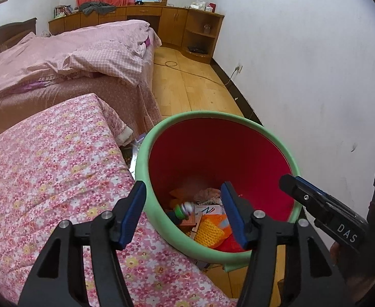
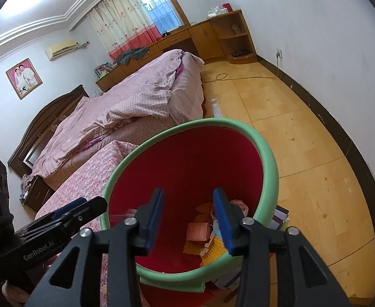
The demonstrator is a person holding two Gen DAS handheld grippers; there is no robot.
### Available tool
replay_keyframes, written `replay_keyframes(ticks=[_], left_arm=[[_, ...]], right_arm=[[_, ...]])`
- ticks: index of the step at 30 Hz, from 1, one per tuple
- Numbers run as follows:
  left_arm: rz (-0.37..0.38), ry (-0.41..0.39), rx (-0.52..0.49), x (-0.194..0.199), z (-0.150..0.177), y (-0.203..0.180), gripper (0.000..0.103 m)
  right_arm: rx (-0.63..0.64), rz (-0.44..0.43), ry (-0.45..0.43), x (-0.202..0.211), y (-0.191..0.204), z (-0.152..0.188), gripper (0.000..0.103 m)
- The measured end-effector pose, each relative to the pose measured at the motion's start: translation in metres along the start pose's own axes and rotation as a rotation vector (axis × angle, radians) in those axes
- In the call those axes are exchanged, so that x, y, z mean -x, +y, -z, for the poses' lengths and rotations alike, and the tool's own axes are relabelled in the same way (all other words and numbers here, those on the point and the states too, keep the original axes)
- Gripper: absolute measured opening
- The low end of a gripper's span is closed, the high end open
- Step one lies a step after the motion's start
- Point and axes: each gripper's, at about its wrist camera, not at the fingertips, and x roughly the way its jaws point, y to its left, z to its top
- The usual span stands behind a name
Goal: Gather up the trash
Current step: 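Carry both items over the red bucket and open both tools, then move both tools back over the peanut shells on the bed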
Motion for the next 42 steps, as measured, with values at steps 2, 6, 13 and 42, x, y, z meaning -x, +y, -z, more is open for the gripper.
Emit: replay_keyframes(ticks=[2,6,13,42], left_arm=[[-0.003,-0.004,0.003,0.007,0.001,0.001,0.061],[-0.016,-0.017,0.026,0.026,0.004,0.009,0.061],[-0.074,-0.032,0.083,0.061,0.022,0.032,0.061],[-0.449,-0.204,0.332,0.235,0.154,0.132,0.061]], right_arm=[[0.003,0.001,-0.002,0.003,0.002,0.0,0.045],[0.016,-0.013,0.002,0.012,0.009,0.003,0.047],[0.056,-0.053,-0.018,0.038,0.037,0.012,0.056],[0.311,-0.147,-0.006,0.098,0.177,0.115,0.087]])
